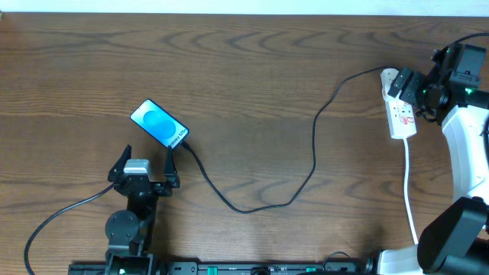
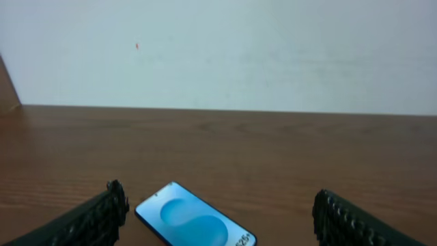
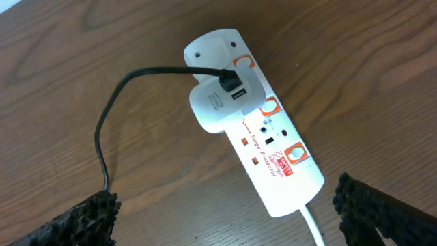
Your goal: Plug charger to phone and switch on socket
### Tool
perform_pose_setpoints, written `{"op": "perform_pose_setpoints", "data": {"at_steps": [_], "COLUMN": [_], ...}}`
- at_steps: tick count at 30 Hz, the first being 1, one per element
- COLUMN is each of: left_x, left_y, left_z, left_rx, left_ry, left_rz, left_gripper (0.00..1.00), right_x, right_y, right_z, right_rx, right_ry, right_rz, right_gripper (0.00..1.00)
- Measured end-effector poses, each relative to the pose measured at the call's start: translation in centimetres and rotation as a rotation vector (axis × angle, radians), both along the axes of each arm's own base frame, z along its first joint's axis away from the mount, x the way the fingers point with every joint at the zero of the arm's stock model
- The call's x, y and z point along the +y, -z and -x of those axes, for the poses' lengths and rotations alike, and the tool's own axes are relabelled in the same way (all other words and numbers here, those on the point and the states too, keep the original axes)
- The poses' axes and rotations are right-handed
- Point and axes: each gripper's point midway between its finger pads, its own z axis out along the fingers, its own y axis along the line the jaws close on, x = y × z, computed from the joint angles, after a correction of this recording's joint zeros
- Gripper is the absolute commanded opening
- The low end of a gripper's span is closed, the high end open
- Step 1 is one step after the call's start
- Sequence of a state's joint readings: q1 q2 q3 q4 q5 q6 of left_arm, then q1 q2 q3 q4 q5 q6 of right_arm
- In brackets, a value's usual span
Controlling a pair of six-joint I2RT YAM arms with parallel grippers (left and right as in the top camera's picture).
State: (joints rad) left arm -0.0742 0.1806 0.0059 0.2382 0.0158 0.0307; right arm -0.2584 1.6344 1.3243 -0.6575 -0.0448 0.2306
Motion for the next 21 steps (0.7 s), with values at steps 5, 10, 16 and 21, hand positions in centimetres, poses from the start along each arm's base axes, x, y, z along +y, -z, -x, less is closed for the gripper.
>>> {"op": "perform_pose_setpoints", "data": {"at_steps": [5,10,16,21], "left_x": [0.3,0.5,0.4,0.4], "left_y": [1.1,1.8,2.0,2.0], "left_z": [0.6,1.1,1.2,1.2], "left_rx": [0.04,0.064,0.08,0.081], "left_ry": [-0.017,-0.022,-0.017,-0.016], "left_rz": [-0.008,-0.015,-0.026,-0.026], "left_gripper": [0.88,0.88,0.89,0.88], "right_x": [0.0,0.0,0.0,0.0], "right_y": [0.0,0.0,0.0,0.0], "right_z": [0.0,0.0,0.0,0.0], "right_rx": [-0.001,-0.001,0.0,0.0], "right_ry": [0.0,0.0,0.0,0.0], "right_rz": [0.0,0.0,0.0,0.0], "right_gripper": [0.99,0.99,0.99,0.99]}}
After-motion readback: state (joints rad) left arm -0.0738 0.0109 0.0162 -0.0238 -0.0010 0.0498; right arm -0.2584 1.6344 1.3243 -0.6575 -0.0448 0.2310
